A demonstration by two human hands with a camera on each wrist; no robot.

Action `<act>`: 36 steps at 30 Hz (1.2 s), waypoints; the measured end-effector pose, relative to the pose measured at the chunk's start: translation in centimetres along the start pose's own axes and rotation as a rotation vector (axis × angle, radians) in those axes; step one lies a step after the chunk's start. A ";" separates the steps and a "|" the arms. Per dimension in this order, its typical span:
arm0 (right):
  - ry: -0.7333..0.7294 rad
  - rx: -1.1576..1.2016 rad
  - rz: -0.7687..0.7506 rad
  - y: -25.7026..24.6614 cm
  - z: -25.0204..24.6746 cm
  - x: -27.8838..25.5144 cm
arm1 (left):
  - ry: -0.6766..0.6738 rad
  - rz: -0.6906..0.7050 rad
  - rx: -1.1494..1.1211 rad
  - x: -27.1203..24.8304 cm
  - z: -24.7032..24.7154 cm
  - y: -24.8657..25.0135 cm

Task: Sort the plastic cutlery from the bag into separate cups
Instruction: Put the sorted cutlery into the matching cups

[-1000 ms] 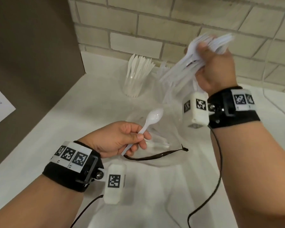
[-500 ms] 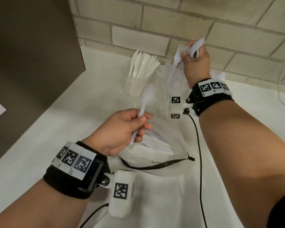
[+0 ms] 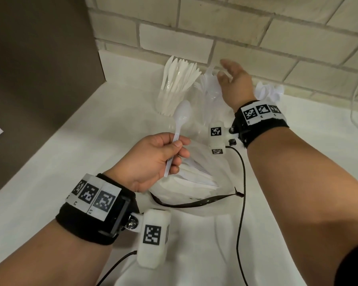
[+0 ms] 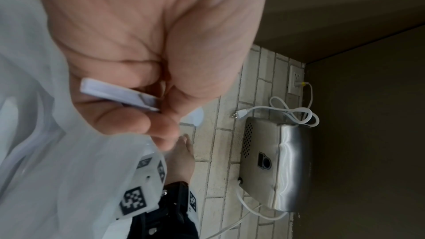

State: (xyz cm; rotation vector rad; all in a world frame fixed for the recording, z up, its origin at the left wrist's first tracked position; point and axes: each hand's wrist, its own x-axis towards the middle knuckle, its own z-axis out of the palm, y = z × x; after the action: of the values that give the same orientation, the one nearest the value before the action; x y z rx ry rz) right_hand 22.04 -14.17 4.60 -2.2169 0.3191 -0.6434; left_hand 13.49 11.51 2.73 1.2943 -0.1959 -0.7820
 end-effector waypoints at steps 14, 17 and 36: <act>-0.497 0.282 0.065 -8.6 -4.7 -9.5 | -0.039 0.032 0.109 -0.3 1.3 0.1; -0.516 0.390 0.044 -8.2 -4.5 -11.7 | -0.064 0.057 0.155 -0.6 1.9 0.0; 0.453 -0.271 0.031 1.1 -13.5 -5.2 | 0.004 0.052 1.375 0.3 -0.8 -2.3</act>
State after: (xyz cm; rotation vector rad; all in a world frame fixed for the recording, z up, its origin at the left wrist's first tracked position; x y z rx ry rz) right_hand 10.29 -21.17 9.49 -2.2934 0.7040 -1.1430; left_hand 13.25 11.79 0.31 2.5515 -0.8571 -0.5575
